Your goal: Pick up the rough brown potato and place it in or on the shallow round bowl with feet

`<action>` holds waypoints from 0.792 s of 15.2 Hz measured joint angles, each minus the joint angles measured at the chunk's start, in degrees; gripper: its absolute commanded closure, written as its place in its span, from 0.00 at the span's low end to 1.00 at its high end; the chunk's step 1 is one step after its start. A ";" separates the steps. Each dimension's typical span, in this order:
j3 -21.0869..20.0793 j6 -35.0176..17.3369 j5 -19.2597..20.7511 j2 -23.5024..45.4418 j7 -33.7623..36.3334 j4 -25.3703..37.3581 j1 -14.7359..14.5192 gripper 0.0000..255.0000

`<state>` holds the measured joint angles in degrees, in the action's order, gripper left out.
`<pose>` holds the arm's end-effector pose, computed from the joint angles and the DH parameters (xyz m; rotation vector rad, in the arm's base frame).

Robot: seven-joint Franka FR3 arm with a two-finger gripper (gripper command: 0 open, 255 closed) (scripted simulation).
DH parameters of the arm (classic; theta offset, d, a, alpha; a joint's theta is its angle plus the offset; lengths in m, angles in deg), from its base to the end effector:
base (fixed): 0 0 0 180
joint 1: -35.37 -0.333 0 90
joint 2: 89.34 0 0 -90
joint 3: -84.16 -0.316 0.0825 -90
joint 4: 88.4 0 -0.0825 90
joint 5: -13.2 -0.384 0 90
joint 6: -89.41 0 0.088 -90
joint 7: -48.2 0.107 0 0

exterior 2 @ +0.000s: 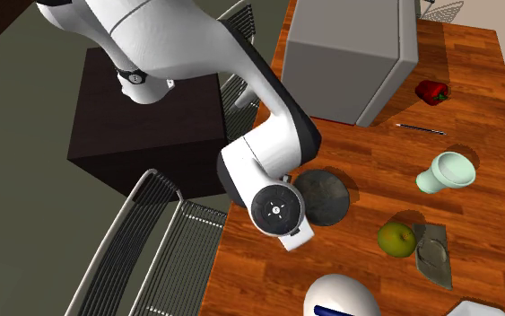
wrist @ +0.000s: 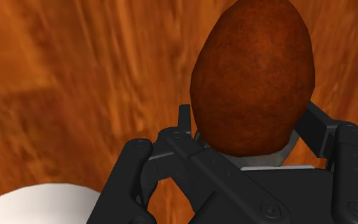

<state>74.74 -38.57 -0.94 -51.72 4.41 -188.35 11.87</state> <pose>0.5451 0.3526 0.1913 -2.3851 -1.5361 0.1945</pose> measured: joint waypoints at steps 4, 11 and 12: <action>-0.11 1.47 0.10 -0.98 0.92 0.68 -0.39 1.00; -0.89 5.10 1.51 5.84 8.44 13.02 -6.40 1.00; -1.01 5.68 1.73 7.06 9.78 15.18 -7.53 1.00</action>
<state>73.73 -32.89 0.79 -44.66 14.19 -173.18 4.34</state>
